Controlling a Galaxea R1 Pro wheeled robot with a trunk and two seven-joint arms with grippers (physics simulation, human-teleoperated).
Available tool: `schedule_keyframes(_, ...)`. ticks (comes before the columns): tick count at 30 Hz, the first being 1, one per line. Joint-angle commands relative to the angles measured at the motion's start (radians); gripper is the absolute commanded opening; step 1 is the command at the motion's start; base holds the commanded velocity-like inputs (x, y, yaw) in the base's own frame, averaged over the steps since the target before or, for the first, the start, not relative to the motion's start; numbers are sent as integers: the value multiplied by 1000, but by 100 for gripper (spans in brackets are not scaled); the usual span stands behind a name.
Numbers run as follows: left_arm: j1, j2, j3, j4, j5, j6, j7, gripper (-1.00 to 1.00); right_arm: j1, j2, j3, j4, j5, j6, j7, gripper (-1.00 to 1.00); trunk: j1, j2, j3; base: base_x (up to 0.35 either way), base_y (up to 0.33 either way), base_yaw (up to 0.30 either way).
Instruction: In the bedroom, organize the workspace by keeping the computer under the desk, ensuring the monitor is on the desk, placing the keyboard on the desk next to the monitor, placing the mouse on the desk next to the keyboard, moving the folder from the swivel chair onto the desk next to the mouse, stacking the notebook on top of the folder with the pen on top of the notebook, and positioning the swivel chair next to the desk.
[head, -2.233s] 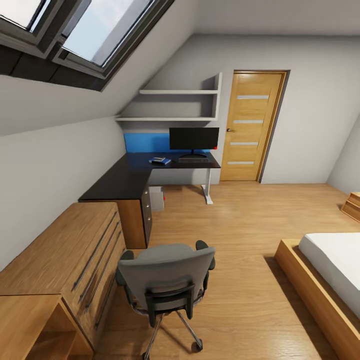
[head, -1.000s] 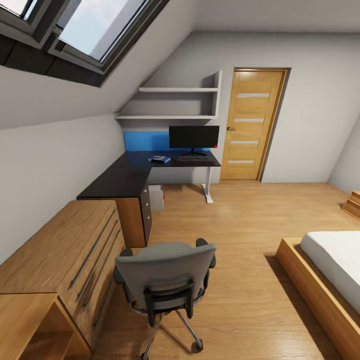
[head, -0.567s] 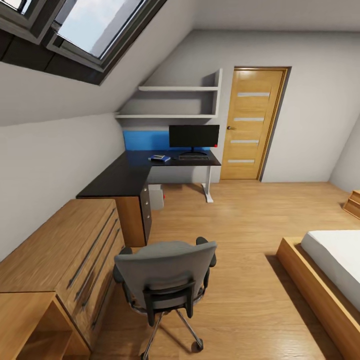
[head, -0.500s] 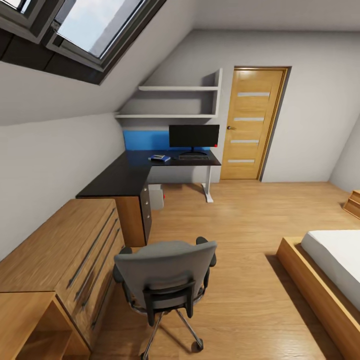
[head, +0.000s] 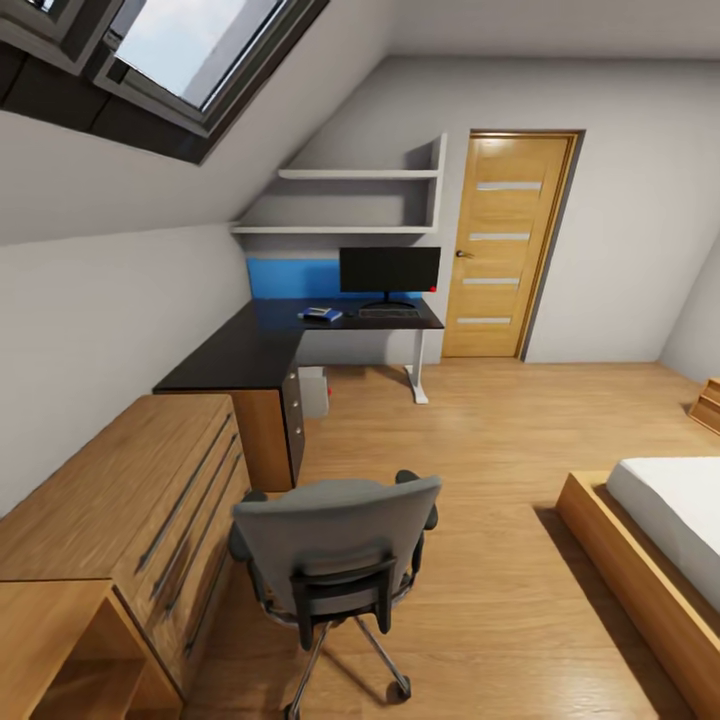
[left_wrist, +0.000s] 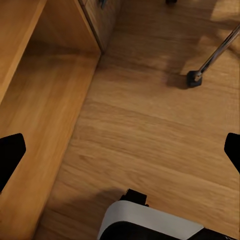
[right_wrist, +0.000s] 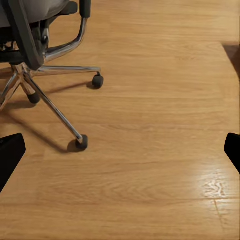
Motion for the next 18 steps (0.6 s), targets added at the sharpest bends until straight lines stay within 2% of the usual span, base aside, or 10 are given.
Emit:
schedule_keyframes(1,0,1,-8,-1,9,-3,6,100,-1,-1,9,0,-8,-3,-4,100,4,-8,-4,0,214,0)
schedule_keyframes(9,0,0,-8,-1,9,-5,6,100,-1,-1,9,0,-8,-3,-4,100,35,-64,-29,0,237,0)
schedule_keyframes(18,0,-2,-9,-1,9,-9,9,100,-1,-1,9,0,-8,-3,-4,100,69,-127,-57,0,52,0)
